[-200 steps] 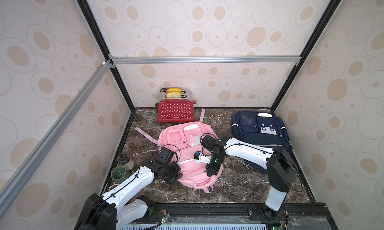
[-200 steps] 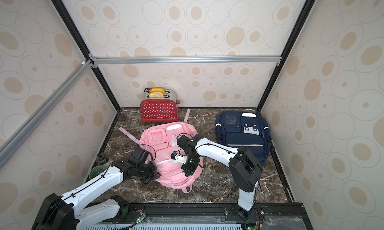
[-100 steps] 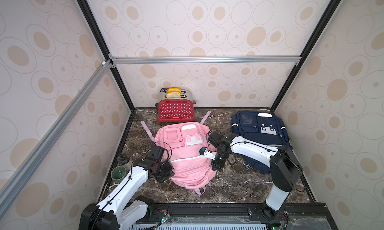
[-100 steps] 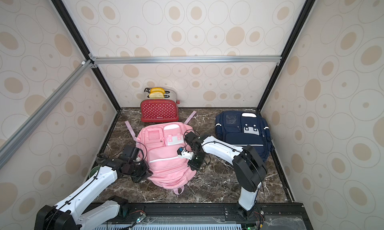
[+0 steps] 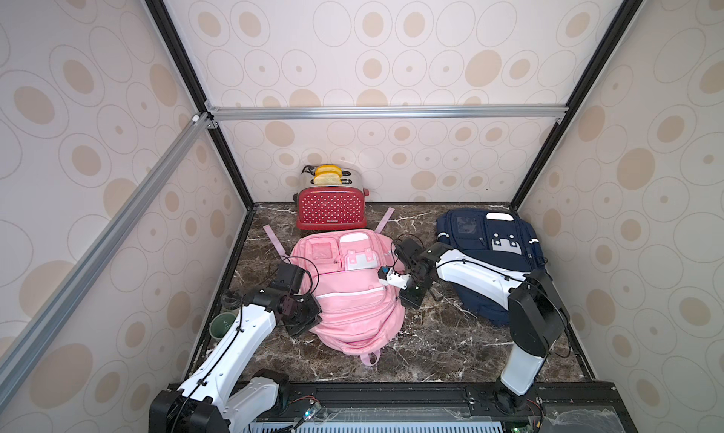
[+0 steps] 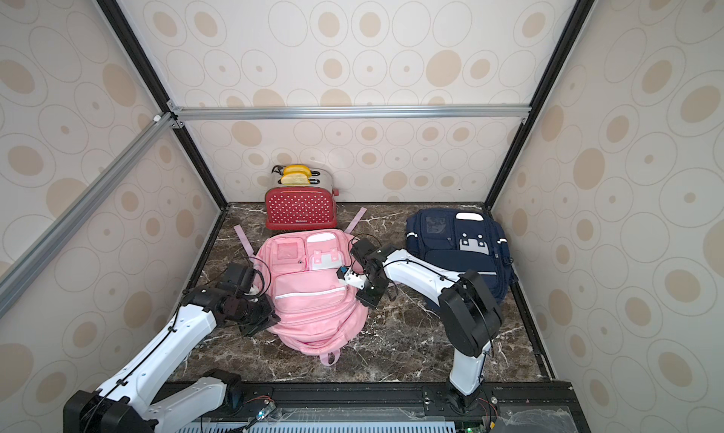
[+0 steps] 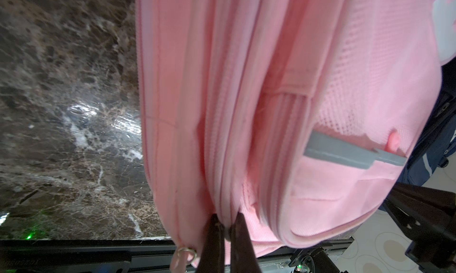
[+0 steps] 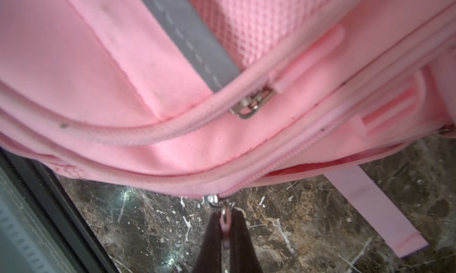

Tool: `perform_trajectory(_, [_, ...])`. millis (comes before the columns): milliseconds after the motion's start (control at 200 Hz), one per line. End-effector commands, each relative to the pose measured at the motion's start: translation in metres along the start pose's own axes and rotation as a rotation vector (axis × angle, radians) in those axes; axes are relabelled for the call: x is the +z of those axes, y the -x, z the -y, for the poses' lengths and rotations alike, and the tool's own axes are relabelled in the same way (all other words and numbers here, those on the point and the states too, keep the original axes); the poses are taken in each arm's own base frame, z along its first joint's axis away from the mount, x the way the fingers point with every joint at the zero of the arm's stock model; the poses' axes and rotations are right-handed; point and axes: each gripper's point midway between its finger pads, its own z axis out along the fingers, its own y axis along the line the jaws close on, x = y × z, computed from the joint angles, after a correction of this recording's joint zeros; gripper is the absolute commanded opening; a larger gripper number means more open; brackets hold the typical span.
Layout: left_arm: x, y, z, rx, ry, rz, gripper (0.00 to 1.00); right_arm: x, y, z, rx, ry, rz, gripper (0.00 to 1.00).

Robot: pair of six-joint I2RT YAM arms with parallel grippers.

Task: Zip up the backpack
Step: Zip the zipper on the backpack.

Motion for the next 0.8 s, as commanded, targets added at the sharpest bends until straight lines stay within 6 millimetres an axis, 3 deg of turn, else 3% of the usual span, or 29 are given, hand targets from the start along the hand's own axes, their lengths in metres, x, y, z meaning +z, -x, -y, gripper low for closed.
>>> perform_trajectory(0, [-0.018, 0.002, -0.056, -0.031, 0.251, 0.067, 0.00, -0.004, -0.030, 0.082, 0.079, -0.302, -0.145, 0.00])
perform_trajectory(175, [-0.020, -0.009, -0.057, -0.051, 0.214, 0.053, 0.00, -0.002, -0.017, 0.123, 0.086, -0.351, -0.145, 0.00])
perform_trajectory(310, [-0.020, -0.010, -0.058, -0.056, 0.207, 0.058, 0.00, -0.001, -0.006, 0.130, 0.095, -0.315, -0.089, 0.00])
perform_trajectory(461, [-0.013, -0.005, -0.044, -0.070, 0.161, 0.044, 0.00, -0.002, 0.002, 0.086, 0.122, -0.154, -0.019, 0.00])
perform_trajectory(636, [-0.009, -0.004, -0.025, -0.116, 0.074, 0.026, 0.27, -0.004, -0.007, 0.026, 0.138, -0.059, -0.007, 0.00])
perform_trajectory(791, [-0.014, -0.013, 0.009, -0.143, -0.052, 0.008, 0.31, -0.010, 0.009, -0.008, 0.159, 0.020, 0.038, 0.00])
